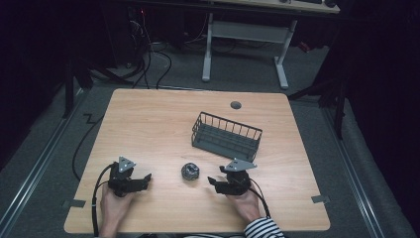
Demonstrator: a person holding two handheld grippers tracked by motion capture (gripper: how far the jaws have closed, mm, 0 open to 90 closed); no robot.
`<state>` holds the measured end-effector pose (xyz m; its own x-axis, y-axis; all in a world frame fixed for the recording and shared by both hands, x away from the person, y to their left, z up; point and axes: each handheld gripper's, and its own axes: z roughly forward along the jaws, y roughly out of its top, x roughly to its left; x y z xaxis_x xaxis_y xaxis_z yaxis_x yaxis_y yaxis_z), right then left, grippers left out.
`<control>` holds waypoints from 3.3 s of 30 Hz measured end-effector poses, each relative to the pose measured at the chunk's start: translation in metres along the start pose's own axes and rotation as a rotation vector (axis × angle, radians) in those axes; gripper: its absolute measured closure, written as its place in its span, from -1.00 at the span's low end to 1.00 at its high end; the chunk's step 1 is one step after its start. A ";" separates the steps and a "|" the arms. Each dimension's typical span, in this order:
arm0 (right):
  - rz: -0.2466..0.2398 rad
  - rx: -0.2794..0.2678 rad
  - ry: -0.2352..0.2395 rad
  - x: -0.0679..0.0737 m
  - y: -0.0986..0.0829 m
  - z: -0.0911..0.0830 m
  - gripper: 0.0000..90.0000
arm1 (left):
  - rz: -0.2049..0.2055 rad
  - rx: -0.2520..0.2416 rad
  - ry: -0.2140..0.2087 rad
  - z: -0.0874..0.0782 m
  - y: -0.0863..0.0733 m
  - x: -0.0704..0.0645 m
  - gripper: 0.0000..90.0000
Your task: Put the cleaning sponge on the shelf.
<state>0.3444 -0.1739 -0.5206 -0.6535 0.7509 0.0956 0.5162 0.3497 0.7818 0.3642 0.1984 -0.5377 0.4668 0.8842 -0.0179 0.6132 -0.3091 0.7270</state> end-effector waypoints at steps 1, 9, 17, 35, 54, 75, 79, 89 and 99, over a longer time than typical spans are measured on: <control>-0.003 0.004 0.001 0.001 0.001 0.002 -0.21 | 0.000 0.000 0.000 0.000 0.000 0.000 -0.69; -0.030 0.027 0.013 0.008 0.003 0.016 -0.26 | 0.001 0.000 0.001 0.000 0.000 0.000 -0.69; -0.069 0.044 0.025 0.017 0.017 0.027 -0.34 | 0.000 0.000 0.001 0.000 0.000 0.000 -0.69; -0.124 0.076 0.056 0.037 0.035 0.059 -0.15 | 0.001 0.000 0.001 0.000 0.000 0.000 -0.69; -0.099 0.003 0.047 0.023 0.046 0.003 -0.07 | -0.001 0.001 0.000 0.000 0.000 0.000 -0.69; -0.048 -0.121 -0.080 -0.027 0.078 -0.074 -0.07 | -0.001 0.001 0.000 0.000 0.000 0.000 -0.69; -0.038 -0.113 -0.103 -0.037 0.082 -0.075 -0.07 | -0.001 0.001 0.000 0.000 0.000 0.000 -0.69; 0.055 -0.076 -0.174 -0.069 0.088 -0.066 -0.08 | 0.000 0.001 0.000 0.000 0.000 0.000 -0.69; 0.091 -0.002 -0.231 -0.092 0.092 -0.051 -0.09 | -0.001 0.001 0.000 0.000 0.000 0.000 -0.69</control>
<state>0.4236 -0.2392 -0.4266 -0.4605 0.8874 0.0222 0.5659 0.2743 0.7775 0.3640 0.1984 -0.5377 0.4664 0.8844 -0.0181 0.6141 -0.3090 0.7263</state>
